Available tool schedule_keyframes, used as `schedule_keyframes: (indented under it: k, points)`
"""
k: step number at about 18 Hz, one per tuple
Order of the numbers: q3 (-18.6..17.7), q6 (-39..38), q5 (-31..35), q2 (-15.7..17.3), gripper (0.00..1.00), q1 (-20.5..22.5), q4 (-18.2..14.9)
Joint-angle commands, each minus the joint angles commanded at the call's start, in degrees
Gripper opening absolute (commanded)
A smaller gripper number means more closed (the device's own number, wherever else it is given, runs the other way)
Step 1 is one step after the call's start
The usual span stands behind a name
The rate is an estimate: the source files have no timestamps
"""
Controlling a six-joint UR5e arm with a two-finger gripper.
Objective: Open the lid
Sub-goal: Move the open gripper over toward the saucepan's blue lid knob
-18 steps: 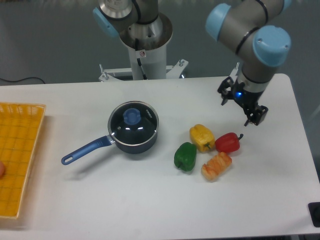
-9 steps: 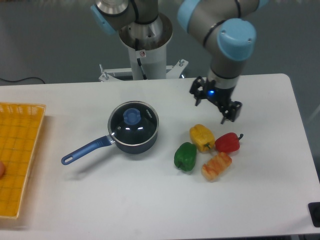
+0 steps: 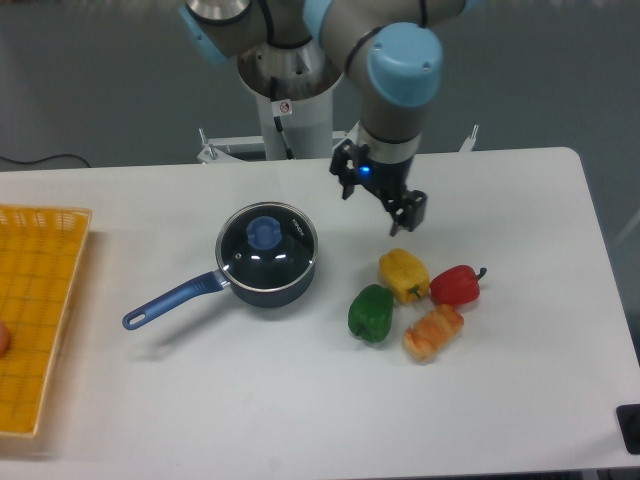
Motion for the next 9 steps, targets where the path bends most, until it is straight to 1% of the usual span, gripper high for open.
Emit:
schedule_keyframes:
  k: [2,3,7,9]
  points:
    - [-0.18,1.83,3.07,-0.17,1.00,-2.55,0.00]
    - [-0.53,2.46,3.61,-0.18,1.00,-3.61,0.00]
    - [-2.81,2.64,4.14,0.00,1.00,-7.21,0.09]
    - [-3.17,2.64,4.75,-0.09,1.00,-8.88,0.26]
